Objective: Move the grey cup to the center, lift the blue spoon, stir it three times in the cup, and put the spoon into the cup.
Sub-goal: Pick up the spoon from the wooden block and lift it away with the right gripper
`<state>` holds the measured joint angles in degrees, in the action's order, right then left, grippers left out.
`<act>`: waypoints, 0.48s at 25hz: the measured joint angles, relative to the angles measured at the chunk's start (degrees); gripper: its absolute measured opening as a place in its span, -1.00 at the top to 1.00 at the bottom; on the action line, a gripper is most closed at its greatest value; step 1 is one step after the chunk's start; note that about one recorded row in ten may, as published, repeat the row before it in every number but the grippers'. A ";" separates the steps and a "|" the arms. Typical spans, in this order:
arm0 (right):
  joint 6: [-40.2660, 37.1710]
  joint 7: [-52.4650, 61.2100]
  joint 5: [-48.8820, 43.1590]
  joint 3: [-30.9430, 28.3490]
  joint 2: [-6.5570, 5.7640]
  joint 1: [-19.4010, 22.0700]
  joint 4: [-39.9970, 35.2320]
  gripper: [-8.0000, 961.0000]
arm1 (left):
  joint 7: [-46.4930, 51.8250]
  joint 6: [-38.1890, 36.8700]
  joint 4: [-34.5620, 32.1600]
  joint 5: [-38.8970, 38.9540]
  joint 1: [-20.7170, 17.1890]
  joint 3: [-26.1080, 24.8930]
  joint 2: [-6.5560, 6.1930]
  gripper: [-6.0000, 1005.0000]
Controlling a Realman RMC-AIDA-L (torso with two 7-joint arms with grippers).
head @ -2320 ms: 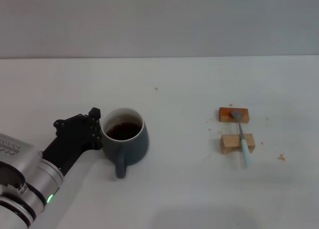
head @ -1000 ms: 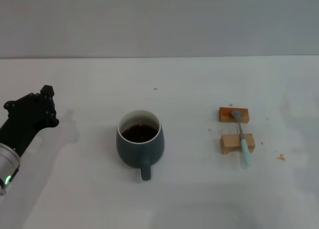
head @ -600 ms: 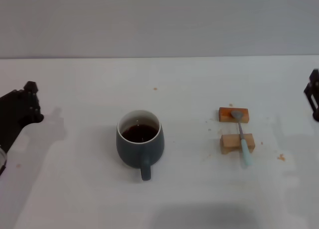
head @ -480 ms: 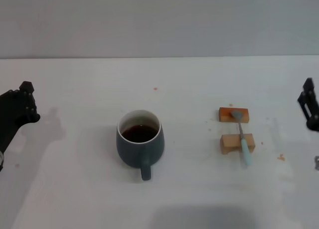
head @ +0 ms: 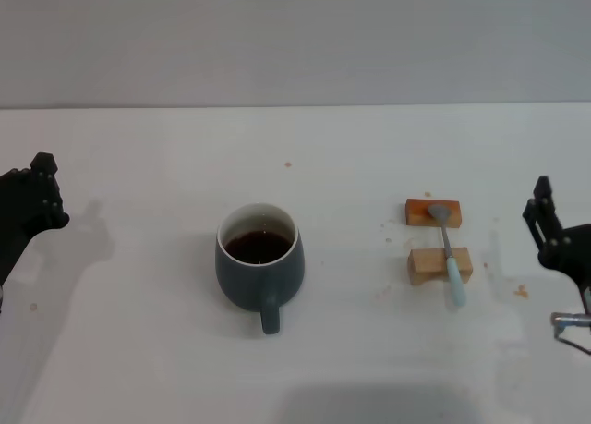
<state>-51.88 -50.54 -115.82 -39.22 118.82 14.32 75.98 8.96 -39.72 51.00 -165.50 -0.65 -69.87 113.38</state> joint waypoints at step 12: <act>1.33 -2.35 8.88 2.25 -0.25 -5.90 -4.47 -0.64 | -0.03 0.08 -0.27 0.00 0.05 -0.77 0.34 0.99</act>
<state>-50.55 -52.89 -106.94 -36.97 118.57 8.42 71.51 8.93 -39.64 50.73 -165.50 -0.60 -70.64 113.72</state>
